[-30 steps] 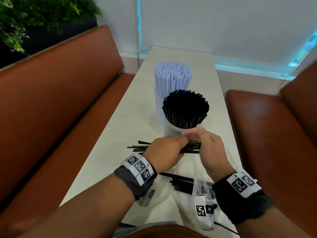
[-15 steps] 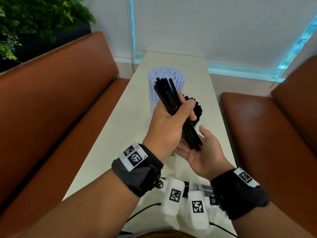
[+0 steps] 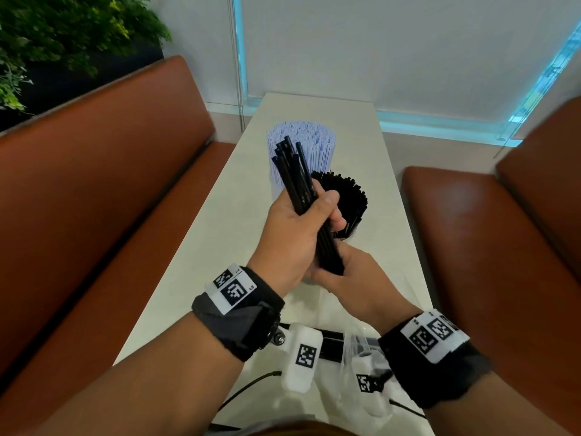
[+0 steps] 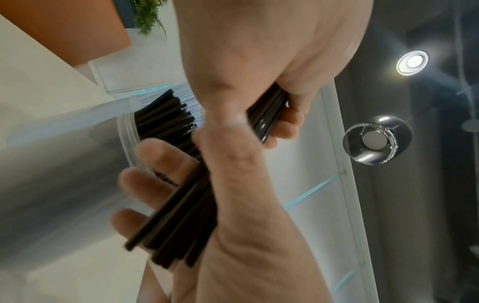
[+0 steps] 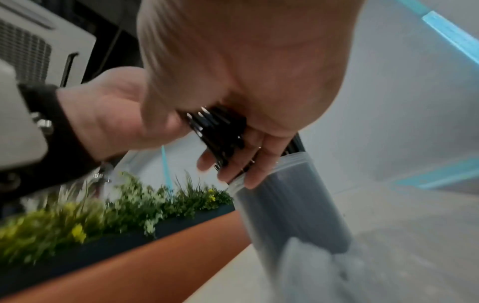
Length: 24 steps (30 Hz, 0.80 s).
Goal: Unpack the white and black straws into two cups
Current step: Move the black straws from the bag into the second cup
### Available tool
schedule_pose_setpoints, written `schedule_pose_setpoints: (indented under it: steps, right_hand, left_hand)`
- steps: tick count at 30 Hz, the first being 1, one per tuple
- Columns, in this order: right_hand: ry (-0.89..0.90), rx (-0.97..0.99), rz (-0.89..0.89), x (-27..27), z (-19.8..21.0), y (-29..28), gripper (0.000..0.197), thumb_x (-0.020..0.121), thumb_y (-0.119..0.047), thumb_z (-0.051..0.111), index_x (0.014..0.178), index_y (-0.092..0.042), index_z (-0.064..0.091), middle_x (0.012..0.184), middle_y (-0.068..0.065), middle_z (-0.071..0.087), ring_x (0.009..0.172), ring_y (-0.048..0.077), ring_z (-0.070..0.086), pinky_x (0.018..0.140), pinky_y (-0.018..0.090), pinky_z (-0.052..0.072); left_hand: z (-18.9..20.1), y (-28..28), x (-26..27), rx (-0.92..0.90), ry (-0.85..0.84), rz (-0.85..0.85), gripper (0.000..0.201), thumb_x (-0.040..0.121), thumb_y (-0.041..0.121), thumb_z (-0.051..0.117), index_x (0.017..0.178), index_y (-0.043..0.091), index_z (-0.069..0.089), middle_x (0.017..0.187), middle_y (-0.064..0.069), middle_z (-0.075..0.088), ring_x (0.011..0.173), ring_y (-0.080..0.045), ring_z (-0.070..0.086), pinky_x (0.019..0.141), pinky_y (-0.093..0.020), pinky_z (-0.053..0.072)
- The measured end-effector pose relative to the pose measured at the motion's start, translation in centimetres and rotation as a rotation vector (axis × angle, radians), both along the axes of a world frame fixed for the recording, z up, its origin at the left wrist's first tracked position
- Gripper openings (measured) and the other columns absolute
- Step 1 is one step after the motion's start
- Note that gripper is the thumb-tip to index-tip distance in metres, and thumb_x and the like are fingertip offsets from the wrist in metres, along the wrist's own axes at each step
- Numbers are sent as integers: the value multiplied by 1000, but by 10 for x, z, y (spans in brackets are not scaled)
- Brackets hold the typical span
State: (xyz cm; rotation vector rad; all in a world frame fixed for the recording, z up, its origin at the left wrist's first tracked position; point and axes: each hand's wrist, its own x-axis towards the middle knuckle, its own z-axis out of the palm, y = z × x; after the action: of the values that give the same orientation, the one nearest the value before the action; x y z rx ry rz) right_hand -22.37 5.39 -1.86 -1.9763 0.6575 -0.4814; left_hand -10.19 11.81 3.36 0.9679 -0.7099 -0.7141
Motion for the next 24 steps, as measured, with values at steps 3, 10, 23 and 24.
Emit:
schedule_pose_setpoints:
  steps: [3, 10, 23, 24]
  right_hand:
    - [125, -132, -57, -1, -4, -1, 36, 78, -71, 46, 90, -39, 56, 77, -11, 71, 70, 9, 67, 72, 44, 57]
    - [334, -291, 18, -7, -12, -6, 41, 81, -66, 61, 116, -47, 51, 90, -18, 67, 78, 1, 62, 69, 26, 51]
    - [530, -507, -215, 6, -19, -48, 23, 100, -47, 39, 115, -37, 53, 85, -8, 63, 75, 19, 53, 58, 31, 35]
    - [514, -491, -199, 7, -21, -49, 19, 101, -45, 39, 111, -37, 54, 83, -10, 62, 76, 18, 53, 57, 30, 35]
  left_hand:
    - [1, 6, 7, -10, 36, -78, 9, 90, 16, 66, 98, 18, 65, 82, -8, 70, 75, -24, 67, 80, -38, 55]
    - [3, 8, 15, 50, -218, -20, 20, 95, 32, 61, 75, 29, 61, 65, 2, 57, 68, -24, 52, 81, -54, 46]
    - [42, -44, 56, 69, -21, 159, 11, 101, 20, 57, 94, 14, 53, 61, 5, 55, 54, -16, 54, 67, -39, 52]
    - [44, -48, 57, 50, -8, 192, 11, 101, 20, 57, 93, 14, 52, 59, 5, 54, 53, -17, 53, 65, -39, 51]
